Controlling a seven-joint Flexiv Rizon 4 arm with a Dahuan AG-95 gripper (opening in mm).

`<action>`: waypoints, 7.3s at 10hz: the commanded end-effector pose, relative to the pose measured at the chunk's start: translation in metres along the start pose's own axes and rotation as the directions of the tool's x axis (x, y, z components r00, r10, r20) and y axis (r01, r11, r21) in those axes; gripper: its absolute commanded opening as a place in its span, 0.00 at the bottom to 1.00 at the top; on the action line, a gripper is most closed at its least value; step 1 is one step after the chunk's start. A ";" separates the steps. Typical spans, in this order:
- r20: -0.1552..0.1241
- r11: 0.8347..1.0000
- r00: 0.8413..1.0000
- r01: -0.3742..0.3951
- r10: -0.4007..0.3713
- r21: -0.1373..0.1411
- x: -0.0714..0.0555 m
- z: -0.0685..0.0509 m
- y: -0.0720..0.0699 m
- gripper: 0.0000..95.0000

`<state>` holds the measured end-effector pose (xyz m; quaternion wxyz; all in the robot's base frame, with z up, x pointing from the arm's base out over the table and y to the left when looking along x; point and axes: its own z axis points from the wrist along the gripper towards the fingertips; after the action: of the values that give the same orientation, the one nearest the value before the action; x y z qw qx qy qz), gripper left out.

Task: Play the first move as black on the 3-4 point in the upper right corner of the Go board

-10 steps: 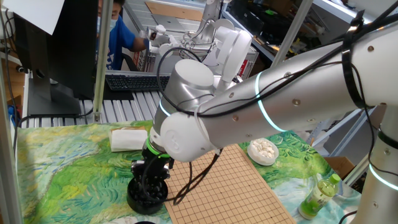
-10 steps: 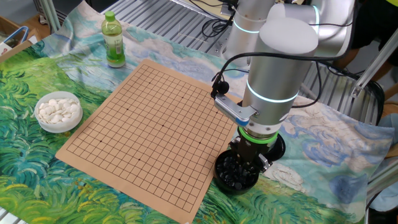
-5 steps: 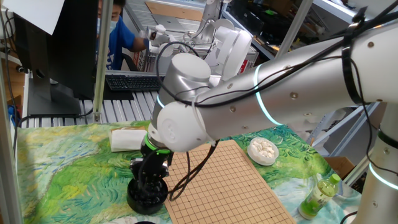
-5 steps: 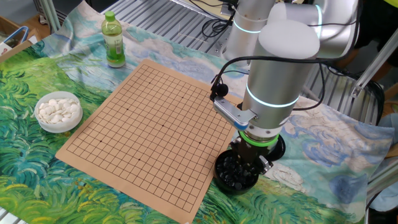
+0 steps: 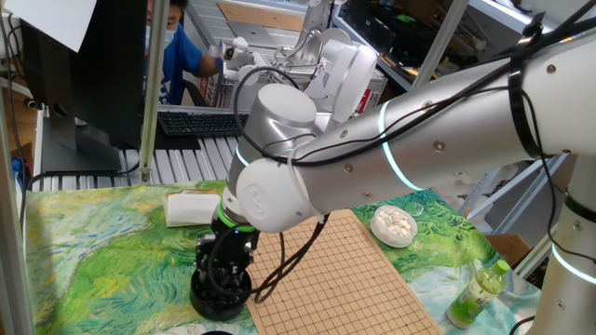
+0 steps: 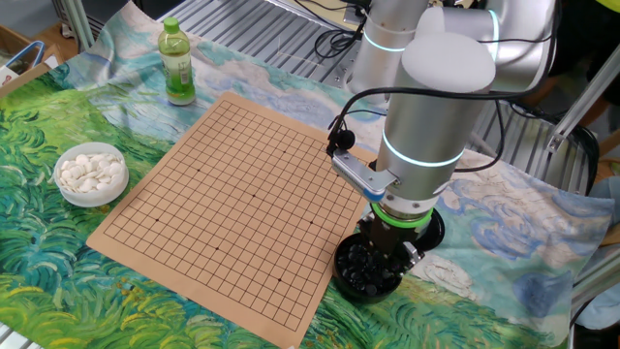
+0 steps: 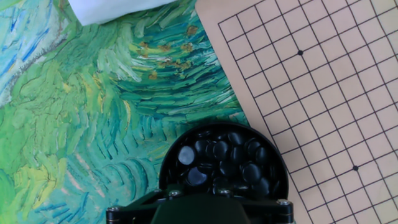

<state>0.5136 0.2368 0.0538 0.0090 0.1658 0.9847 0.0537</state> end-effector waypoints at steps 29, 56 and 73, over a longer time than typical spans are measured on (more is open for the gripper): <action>0.000 0.999 0.999 0.054 -0.054 -0.004 -0.018 0.001 -0.003 0.00; 0.023 0.995 0.996 0.079 -0.080 0.055 0.000 -0.007 -0.018 0.20; 0.063 0.976 0.982 0.167 -0.178 0.141 -0.030 -0.002 -0.040 0.20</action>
<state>0.5302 0.1900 0.0500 0.0394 0.0818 0.9957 -0.0195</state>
